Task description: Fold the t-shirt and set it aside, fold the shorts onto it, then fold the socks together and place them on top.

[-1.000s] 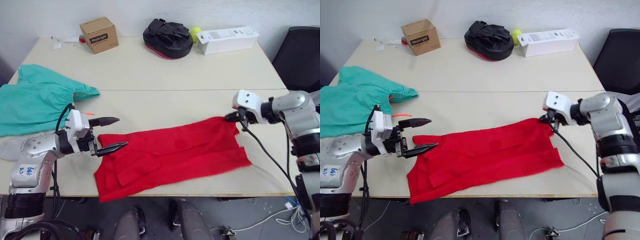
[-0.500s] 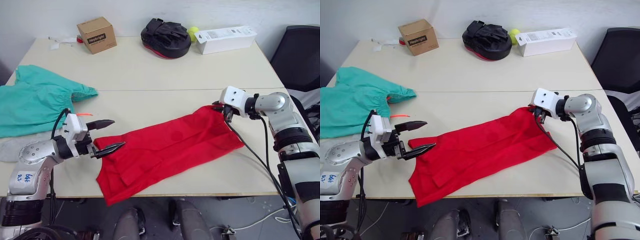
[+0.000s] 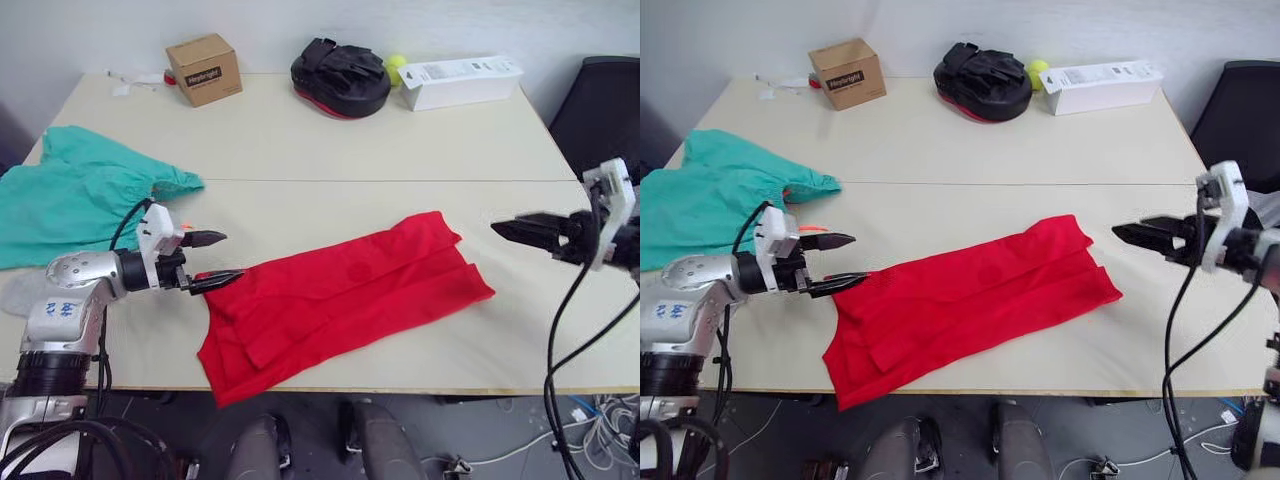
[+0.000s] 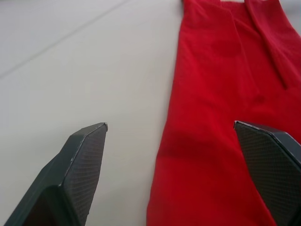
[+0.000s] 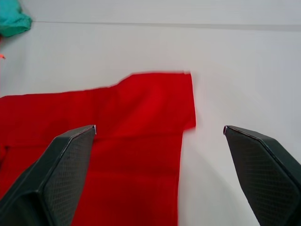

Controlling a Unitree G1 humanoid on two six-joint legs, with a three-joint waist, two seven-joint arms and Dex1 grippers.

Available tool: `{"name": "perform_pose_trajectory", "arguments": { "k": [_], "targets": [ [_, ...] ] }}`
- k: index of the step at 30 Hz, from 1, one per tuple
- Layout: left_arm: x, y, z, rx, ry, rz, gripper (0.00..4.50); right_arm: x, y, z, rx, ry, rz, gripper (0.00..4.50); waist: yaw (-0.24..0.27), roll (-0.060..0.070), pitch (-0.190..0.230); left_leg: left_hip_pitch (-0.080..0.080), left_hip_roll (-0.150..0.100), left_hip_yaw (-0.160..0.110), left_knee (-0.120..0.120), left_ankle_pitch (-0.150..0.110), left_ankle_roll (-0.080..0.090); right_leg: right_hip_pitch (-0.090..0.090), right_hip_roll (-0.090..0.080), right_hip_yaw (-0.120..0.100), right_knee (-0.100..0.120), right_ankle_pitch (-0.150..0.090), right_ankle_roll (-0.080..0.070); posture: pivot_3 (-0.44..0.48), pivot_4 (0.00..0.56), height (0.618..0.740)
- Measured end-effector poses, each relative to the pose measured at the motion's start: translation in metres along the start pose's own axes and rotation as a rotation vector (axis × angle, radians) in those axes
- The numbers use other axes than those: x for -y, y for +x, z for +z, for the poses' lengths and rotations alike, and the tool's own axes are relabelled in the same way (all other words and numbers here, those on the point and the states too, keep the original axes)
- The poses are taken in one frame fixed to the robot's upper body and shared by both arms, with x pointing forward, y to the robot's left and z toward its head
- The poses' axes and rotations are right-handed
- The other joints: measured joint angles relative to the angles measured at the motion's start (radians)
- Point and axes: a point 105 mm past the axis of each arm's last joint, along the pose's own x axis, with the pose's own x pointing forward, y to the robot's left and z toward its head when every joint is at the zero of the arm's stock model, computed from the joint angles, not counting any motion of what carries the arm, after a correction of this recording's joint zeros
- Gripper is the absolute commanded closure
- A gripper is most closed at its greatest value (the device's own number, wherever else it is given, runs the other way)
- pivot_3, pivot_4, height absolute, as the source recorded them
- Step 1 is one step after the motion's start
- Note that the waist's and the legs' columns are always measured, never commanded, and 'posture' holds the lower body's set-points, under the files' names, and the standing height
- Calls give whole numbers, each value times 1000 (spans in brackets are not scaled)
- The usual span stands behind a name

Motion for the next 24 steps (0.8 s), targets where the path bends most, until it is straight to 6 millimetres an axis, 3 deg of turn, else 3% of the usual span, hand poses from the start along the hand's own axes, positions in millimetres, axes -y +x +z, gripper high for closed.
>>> {"name": "perform_pose_trajectory", "arguments": {
  "k": [4, 8, 15, 24],
  "targets": [
    [-6, 10, -7, -55, -18, -22, 0, 1, -9, -33, -114, 79, -106, 16, 2, 0, 0, 0, 0, 0, -1, 0, 0, 0, 1, 0, -1, 0, 0, 0, 150, 740],
    [-14, 23, -13, -91, -18, -30, 0, -6, 7, -65, -160, 151, -97, 16, 0, -1, -1, -1, -1, 1, -1, 0, 0, -1, 0, 0, 0, 0, 1, 0, 150, 740],
    [-14, 38, -13, -109, -21, -85, 0, 3, 20, -70, -175, 156, -214, 16, -2, -6, -3, -1, -1, 1, -1, 1, 1, -1, 1, 0, -1, 0, 1, 0, 150, 740],
    [-6, 34, -13, -129, -86, -141, 0, 1, 24, -70, -185, 174, -210, 16, -3, -10, -6, 0, -1, 0, -1, 1, 1, 0, 1, 0, -1, 1, 1, 0, 150, 740]
  ]
}}
